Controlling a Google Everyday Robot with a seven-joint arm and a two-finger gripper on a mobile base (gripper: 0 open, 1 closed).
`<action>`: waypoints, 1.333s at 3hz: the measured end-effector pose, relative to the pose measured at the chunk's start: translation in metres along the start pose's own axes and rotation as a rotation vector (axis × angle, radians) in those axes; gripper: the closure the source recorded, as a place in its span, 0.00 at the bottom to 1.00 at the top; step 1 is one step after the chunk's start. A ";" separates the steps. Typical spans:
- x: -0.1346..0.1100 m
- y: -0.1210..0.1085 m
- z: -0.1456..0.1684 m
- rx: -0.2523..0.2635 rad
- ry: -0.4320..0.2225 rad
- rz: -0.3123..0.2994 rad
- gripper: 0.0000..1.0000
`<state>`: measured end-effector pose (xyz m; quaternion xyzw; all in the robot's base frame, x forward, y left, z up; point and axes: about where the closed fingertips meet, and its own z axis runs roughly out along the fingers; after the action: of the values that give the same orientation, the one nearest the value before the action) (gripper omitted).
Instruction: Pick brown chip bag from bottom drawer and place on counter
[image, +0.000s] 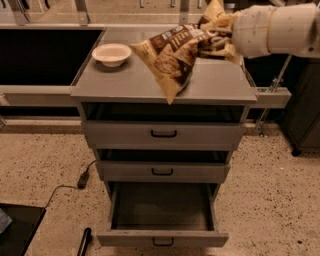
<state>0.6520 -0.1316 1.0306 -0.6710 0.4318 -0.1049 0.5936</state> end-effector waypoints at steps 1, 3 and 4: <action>0.022 -0.013 0.019 -0.009 -0.017 0.027 1.00; 0.081 0.022 0.031 0.022 0.019 0.208 1.00; 0.112 0.049 0.016 0.038 0.099 0.286 1.00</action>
Offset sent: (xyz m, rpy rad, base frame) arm 0.0820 -0.0313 -0.0686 0.1806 0.1524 -0.0650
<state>0.7080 -0.1953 0.9416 -0.5851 0.5497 -0.0606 0.5931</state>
